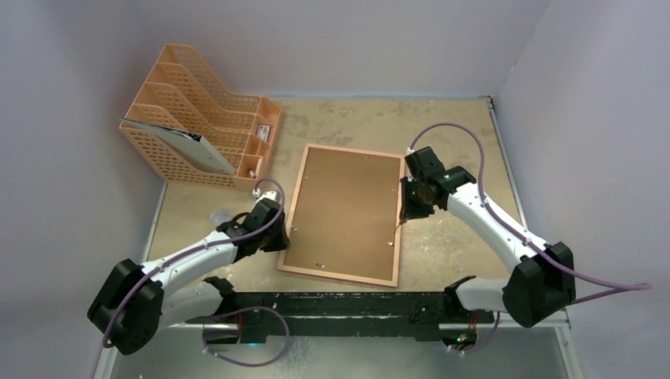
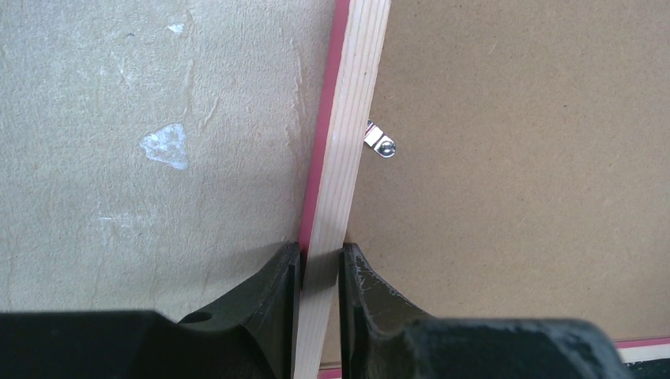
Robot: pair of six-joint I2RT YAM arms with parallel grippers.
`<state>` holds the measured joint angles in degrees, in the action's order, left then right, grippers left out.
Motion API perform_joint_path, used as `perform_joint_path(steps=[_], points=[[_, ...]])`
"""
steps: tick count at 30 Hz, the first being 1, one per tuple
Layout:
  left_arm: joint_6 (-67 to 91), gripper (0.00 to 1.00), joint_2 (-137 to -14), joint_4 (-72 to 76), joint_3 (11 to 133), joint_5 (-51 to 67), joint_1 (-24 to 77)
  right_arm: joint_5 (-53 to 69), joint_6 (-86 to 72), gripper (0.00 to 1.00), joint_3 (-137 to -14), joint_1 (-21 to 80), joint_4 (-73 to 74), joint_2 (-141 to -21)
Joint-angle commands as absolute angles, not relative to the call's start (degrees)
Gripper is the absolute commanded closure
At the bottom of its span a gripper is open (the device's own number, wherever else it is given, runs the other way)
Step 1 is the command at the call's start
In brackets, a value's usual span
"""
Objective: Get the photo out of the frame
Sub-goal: Release the photo frame item from the photo frame.
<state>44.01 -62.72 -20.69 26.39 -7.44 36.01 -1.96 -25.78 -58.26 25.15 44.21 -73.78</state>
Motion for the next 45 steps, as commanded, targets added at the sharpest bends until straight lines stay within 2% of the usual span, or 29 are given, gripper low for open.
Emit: perform_joint_path(steps=[1, 32, 45], points=[[44.21, 1.0, -62.16, -21.75, 26.58, -9.24, 35.05, -1.5, -25.37, 1.0, -57.96, 25.51, 44.7, -73.72], [43.07, 1.0, -63.14, -21.35, 27.25, -9.4, 35.07, -3.3, -29.38, 1.0, -58.23, 30.15, 51.36, -71.37], [42.89, 1.0, -63.1, -21.31, 27.34, -9.06, 35.01, 1.57, -27.98, 1.0, -56.65, 31.64, 49.13, -70.24]])
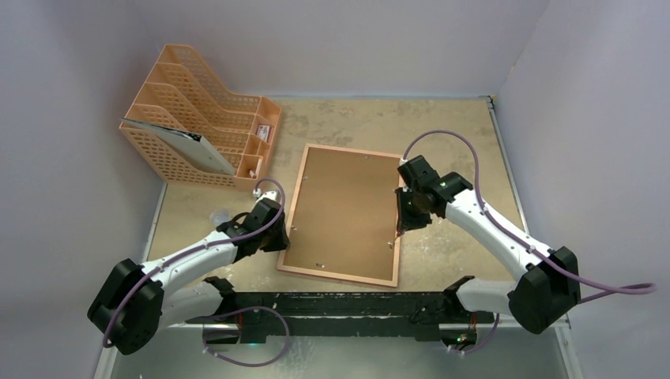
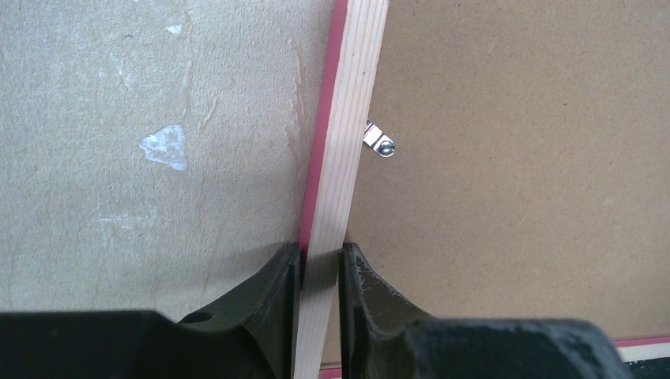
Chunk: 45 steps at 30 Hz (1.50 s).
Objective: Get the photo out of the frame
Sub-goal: Release the photo frame item from the photo frame.
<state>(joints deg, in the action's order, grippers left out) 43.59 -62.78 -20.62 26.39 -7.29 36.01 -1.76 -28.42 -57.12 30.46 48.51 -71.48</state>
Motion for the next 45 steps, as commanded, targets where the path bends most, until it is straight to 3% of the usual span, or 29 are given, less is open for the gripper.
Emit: perform_joint_path(steps=[1, 45], points=[[42.9, 1.0, -63.1, -21.29, 27.33, -9.05, 35.01, 1.66, -27.95, 1.0, -56.87, 31.9, 49.18, -70.23], [43.81, 1.0, -62.19, -20.91, 25.56, -4.13, 35.05, -6.14, -31.77, 1.0, -57.57, 32.95, 47.76, -65.98]])
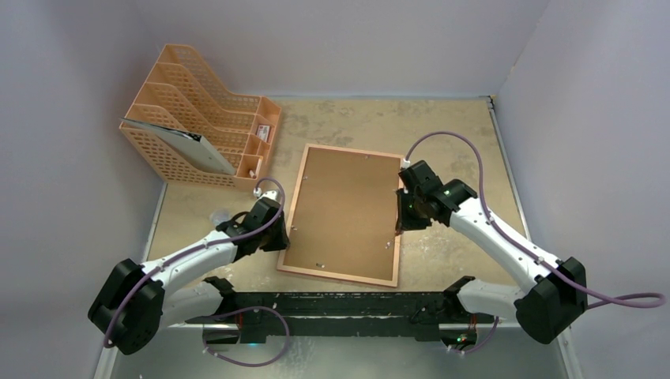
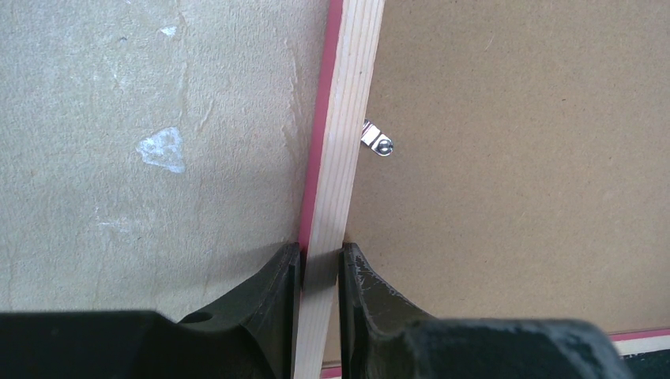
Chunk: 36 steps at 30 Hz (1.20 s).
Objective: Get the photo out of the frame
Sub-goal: Release the photo frame item from the photo frame.
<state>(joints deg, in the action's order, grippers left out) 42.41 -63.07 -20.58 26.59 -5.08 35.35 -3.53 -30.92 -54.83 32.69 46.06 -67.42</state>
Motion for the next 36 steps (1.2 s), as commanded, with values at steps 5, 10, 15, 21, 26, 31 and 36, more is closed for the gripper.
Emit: perform_joint_path(steps=[5, 10, 15, 21, 26, 31, 36], points=[[44.15, 1.0, -61.76, -20.76, 25.34, -3.87, 35.02, -7.71, -33.1, 1.0, -59.31, 32.93, 49.97, -65.16], [43.53, 1.0, -62.31, -20.97, 26.06, -2.64, 35.06, -10.23, -33.47, 1.0, -61.17, 32.92, 51.36, -64.5], [43.81, 1.0, -62.28, -20.68, 25.67, -1.9, 35.11, -10.63, -33.41, 1.0, -62.37, 32.92, 50.11, -63.98], [45.08, 1.0, -62.3, -18.29, 24.5, 1.79, 35.3, -8.94, -33.15, 1.0, -61.79, 32.88, 47.54, -63.55], [46.7, 1.0, -63.38, -15.6, 23.57, 4.32, 38.2, -6.78, -31.38, 1.0, -60.16, 32.95, 43.31, -63.54], [49.17, 0.93, -62.4, -15.22, 23.31, 4.19, 41.81, -2.8, -31.44, 1.0, -59.04, 32.96, 38.97, -63.21], [49.4, 0.75, -60.21, -16.13, 23.59, 3.63, 42.51, -0.18, -31.37, 1.0, -58.36, 33.04, 35.69, -63.99]])
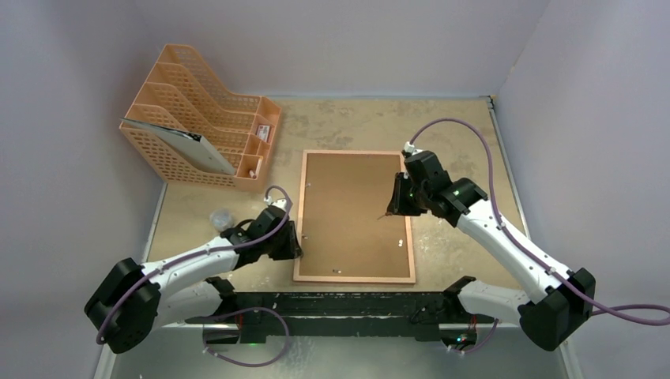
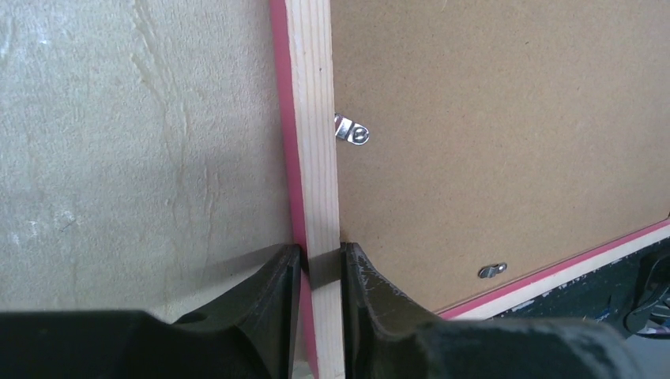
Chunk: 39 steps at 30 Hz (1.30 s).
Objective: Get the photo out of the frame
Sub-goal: Release the photo frame item from the photo frame.
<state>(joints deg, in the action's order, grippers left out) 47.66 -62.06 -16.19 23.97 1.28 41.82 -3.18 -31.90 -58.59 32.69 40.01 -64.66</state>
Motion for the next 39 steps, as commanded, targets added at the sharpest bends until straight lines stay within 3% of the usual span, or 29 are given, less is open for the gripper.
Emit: perform_joint_path(steps=[1, 11, 14, 25, 35, 39], points=[[49.05, 0.72, -60.01, -16.66, 23.97, 3.08, 42.55, -0.18, -31.42, 1.0, -58.36, 33.23, 35.31, -64.34], [43.8, 0.42, -59.14, -25.51, 32.6, -7.27, 42.39, -4.27, -36.74, 1.0, -56.32, 34.37, 32.3, -61.26], [41.83, 0.37, -60.4, -26.46, 35.82, -9.39, 41.44, -3.95, -38.84, 1.0, -53.72, 34.38, 28.59, -57.63], [35.53, 0.35, -71.4, -22.93, 45.52, -2.81, 30.81, -5.39, -55.48, 1.0, -47.66, 34.37, 24.11, -46.59], [32.31, 0.35, -81.62, -18.14, 48.05, -1.38, 29.79, -2.45, -52.9, 1.0, -47.73, 34.37, 19.71, -46.25], [30.84, 0.41, -83.67, -17.08, 47.81, -0.27, 29.79, 3.23, -48.4, 1.0, -47.94, 34.38, 18.11, -49.79]])
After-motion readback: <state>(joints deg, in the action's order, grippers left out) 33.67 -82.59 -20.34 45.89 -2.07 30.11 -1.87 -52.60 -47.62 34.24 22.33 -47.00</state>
